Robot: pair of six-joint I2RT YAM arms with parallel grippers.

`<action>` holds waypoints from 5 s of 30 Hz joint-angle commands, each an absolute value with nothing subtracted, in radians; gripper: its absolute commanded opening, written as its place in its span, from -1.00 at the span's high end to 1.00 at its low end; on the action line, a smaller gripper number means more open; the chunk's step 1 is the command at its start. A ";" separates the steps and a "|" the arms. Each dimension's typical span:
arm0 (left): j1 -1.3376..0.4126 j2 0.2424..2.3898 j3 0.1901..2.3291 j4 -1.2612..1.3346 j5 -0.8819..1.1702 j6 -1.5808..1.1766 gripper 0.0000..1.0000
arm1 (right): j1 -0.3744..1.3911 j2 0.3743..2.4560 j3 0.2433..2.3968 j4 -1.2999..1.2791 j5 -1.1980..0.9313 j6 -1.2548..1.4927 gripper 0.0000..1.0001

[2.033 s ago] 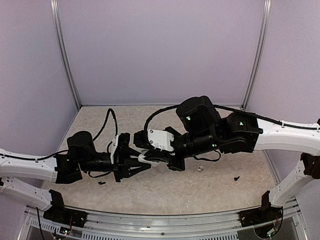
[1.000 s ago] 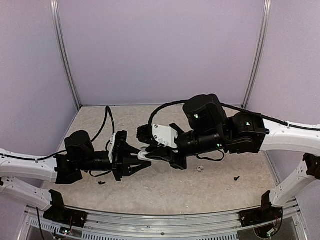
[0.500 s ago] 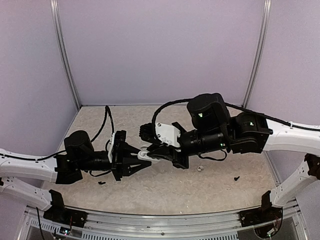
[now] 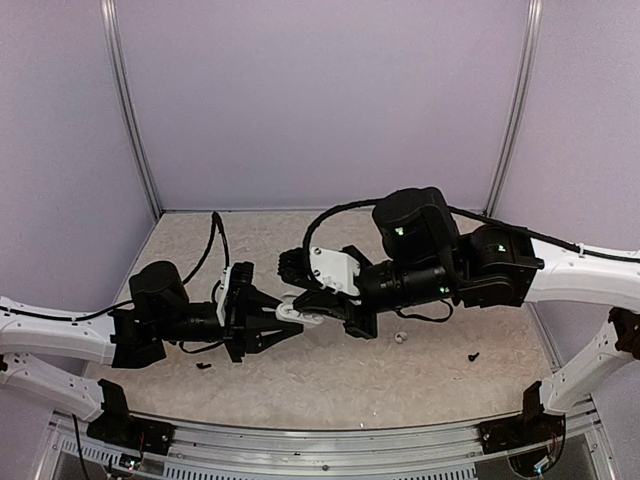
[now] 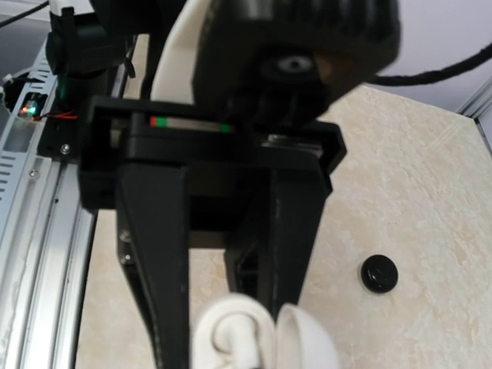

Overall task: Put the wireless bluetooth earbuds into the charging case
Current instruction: Insert the left earbud into the left side groove of the charging case, then move the right earbud to the center of the board.

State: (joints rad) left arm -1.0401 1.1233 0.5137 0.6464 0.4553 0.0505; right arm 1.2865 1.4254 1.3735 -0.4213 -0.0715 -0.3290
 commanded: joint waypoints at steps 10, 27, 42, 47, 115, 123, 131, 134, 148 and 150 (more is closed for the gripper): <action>-1.027 1.123 0.536 0.708 0.484 0.040 0.75 | 1.285 1.466 1.385 -0.466 -0.078 -0.327 0.92; -0.995 1.152 0.526 0.738 0.474 0.004 0.75 | 1.134 1.208 1.220 -0.326 -0.155 -0.154 0.15; -0.976 1.168 0.516 0.769 0.488 -0.038 0.75 | 0.656 1.360 0.915 -0.403 -0.241 0.104 0.46; -0.973 1.152 0.505 0.766 0.482 -0.036 0.76 | 0.598 1.424 0.872 -0.372 -0.328 0.121 0.08; -0.951 1.157 0.500 0.788 0.503 -0.045 0.75 | 0.623 1.613 1.003 -0.411 -0.191 0.111 -0.48; -0.951 1.151 0.497 0.785 0.500 -0.046 0.75 | 0.607 1.623 0.971 -0.471 -0.210 0.077 -0.45; -0.951 1.162 0.500 0.790 0.504 -0.048 0.75 | 0.618 1.634 0.935 -0.479 -0.175 0.100 -0.44; -0.951 1.164 0.500 0.793 0.505 -0.049 0.75 | 0.627 1.655 0.939 -0.488 -0.138 0.100 -0.43; -0.951 1.161 0.498 0.792 0.502 -0.047 0.75 | 0.650 1.719 0.956 -0.484 -0.050 0.120 -0.37; -0.951 1.160 0.498 0.790 0.501 -0.046 0.75 | 0.647 1.726 0.959 -0.476 -0.034 0.128 -0.35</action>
State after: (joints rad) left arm -0.9550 1.1622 0.4999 0.7555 0.4915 -0.0444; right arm 0.6411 1.6966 0.9470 -0.4706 -0.0917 0.1020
